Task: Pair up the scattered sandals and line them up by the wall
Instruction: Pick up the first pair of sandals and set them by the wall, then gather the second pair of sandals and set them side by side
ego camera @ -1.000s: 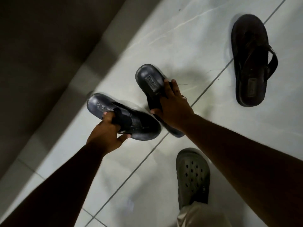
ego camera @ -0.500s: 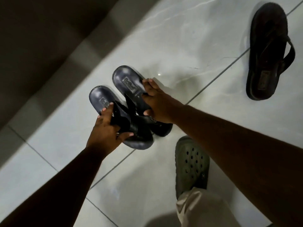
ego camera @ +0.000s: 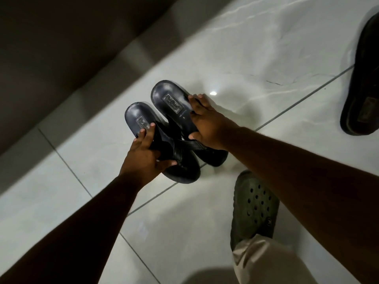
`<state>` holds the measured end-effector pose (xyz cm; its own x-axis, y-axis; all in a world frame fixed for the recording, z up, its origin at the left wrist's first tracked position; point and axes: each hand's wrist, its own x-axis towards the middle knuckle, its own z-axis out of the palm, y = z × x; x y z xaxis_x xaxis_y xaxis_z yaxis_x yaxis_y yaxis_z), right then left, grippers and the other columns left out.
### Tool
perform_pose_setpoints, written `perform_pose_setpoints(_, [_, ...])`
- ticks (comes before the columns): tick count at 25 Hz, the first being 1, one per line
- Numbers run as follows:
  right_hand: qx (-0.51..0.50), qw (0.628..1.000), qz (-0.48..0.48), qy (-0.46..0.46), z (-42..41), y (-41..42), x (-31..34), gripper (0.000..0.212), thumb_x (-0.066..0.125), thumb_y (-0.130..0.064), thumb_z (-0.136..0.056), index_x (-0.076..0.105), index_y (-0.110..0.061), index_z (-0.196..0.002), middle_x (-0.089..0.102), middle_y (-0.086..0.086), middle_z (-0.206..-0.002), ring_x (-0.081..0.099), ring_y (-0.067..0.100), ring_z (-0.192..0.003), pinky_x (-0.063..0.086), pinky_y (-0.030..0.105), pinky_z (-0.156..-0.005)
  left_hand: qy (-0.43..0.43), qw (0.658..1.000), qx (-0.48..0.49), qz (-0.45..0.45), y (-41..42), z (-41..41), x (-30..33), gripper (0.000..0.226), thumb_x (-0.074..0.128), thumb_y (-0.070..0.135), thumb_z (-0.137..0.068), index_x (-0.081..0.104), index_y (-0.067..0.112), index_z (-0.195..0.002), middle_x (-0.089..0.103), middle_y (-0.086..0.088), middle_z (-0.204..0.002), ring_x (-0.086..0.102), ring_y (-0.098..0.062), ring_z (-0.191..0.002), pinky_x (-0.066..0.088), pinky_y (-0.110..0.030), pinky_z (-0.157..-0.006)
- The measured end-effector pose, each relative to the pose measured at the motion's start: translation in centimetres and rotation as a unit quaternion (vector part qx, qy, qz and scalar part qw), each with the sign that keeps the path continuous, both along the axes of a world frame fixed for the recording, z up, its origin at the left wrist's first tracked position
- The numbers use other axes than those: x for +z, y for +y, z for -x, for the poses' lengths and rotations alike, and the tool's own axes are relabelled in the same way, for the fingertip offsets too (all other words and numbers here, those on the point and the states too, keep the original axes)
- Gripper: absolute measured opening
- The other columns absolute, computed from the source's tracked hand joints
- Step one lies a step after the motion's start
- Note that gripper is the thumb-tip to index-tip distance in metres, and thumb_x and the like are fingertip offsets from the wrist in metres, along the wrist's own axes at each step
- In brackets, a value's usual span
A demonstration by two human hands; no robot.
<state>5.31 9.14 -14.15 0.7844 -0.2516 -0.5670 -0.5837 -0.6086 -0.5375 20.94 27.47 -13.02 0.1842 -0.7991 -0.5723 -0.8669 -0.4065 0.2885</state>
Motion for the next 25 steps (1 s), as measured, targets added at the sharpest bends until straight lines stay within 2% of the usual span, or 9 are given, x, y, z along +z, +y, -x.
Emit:
perform_pose_setpoints(5, [-0.014,1.0,-0.001,0.005,0.0,-1.0,-0.2,0.06,0.057,-0.04,-0.09,0.043,0.001,-0.133,-0.008,0.016,-0.161,-0.015,0.034,-0.147,0.008,0.047,-0.122,-0.017,1.0,-0.012,0.018,-1.1,0.1,-0.4,0.054,0.066,0.056,-0.075,0.073,0.015,-0.109,0.018,-0.016,-0.159,0.02,-0.045,-0.143,0.026,-0.055,-0.114])
perform_pose_setpoints(7, [-0.042,0.998,-0.021,-0.028,0.1,-0.8,0.2,0.066,0.058,-0.043,-0.089,0.04,-0.002,-0.138,-0.003,0.016,-0.162,-0.011,0.035,-0.148,0.009,0.05,-0.121,-0.035,0.999,-0.005,0.0,-1.2,0.1,0.0,0.064,0.062,0.065,-0.071,0.07,0.018,-0.114,0.019,-0.013,-0.16,0.02,-0.04,-0.144,0.023,-0.056,-0.114])
perform_pose_setpoints(9, [-0.143,0.983,-0.023,-0.109,1.1,-1.1,0.7,0.071,0.059,-0.045,-0.087,0.036,-0.007,-0.143,0.013,0.015,-0.161,0.002,0.036,-0.149,0.017,0.054,-0.119,-0.084,0.996,0.017,0.011,-1.7,0.2,0.7,0.078,0.053,0.077,-0.066,0.062,0.019,-0.118,0.031,-0.012,-0.155,0.027,-0.033,-0.143,0.017,-0.058,-0.114])
perform_pose_setpoints(12, [-0.291,0.939,0.059,-0.173,6.5,-3.1,1.2,0.068,0.058,-0.047,-0.087,0.043,-0.006,-0.139,0.035,0.016,-0.153,0.021,0.033,-0.146,0.033,0.054,-0.113,-0.109,0.991,0.017,0.078,-6.0,3.1,2.4,0.076,0.048,0.08,-0.069,0.057,0.018,-0.112,0.048,-0.013,-0.142,0.036,-0.034,-0.136,0.019,-0.06,-0.112])
perform_pose_setpoints(15, [-0.39,0.901,0.123,-0.146,14.7,-5.1,1.1,0.069,0.054,-0.051,-0.087,0.045,-0.006,-0.138,0.04,0.018,-0.15,0.028,0.034,-0.144,0.037,0.058,-0.109,-0.061,0.986,-0.103,0.113,-13.7,8.7,2.9,0.076,0.046,0.075,-0.072,0.056,0.019,-0.123,0.045,-0.014,-0.146,0.033,-0.035,-0.139,0.016,-0.058,-0.114])
perform_pose_setpoints(17, [-0.44,0.883,0.129,-0.096,20.5,-6.1,1.3,0.07,0.053,-0.053,-0.087,0.042,-0.011,-0.141,0.036,0.013,-0.153,0.024,0.029,-0.146,0.032,0.054,-0.114,-0.008,0.972,-0.183,0.146,-19.5,13.8,2.4,0.08,0.046,0.072,-0.075,0.052,0.015,-0.13,0.04,-0.016,-0.149,0.029,-0.037,-0.141,0.015,-0.055,-0.115])
perform_pose_setpoints(19, [-0.464,0.871,0.147,-0.064,26.2,-6.4,1.3,0.069,0.055,-0.053,-0.087,0.042,-0.012,-0.141,0.035,0.011,-0.154,0.025,0.027,-0.145,0.032,0.052,-0.114,0.016,0.954,-0.24,0.178,-24.9,19.4,1.7,0.083,0.046,0.071,-0.076,0.05,0.01,-0.132,0.036,-0.018,-0.151,0.029,-0.038,-0.141,0.019,-0.055,-0.113])
perform_pose_setpoints(22, [-0.511,0.835,0.2,-0.039,33.7,-5.6,1.6,0.066,0.057,-0.049,-0.088,0.045,-0.01,-0.139,0.04,0.014,-0.151,0.03,0.031,-0.143,0.039,0.056,-0.108,0.02,0.924,-0.334,0.185,-31.3,28.2,1.2,0.084,0.043,0.069,-0.08,0.036,0.013,-0.143,0.02,-0.019,-0.158,0.02,-0.039,-0.144,0.019,-0.056,-0.113])
perform_pose_setpoints(25, [-0.549,0.8,0.24,0.033,38.8,-4.1,1.6,0.069,0.05,-0.053,-0.09,0.041,-0.008,-0.142,0.036,0.016,-0.153,0.025,0.033,-0.145,0.033,0.056,-0.108,-0.028,0.893,-0.427,0.136,-35.7,33.7,0.6,0.08,0.052,0.061,-0.081,0.022,0.03,-0.149,0.0,-0.015,-0.162,0.003,-0.044,-0.146,0.009,-0.067,-0.111])
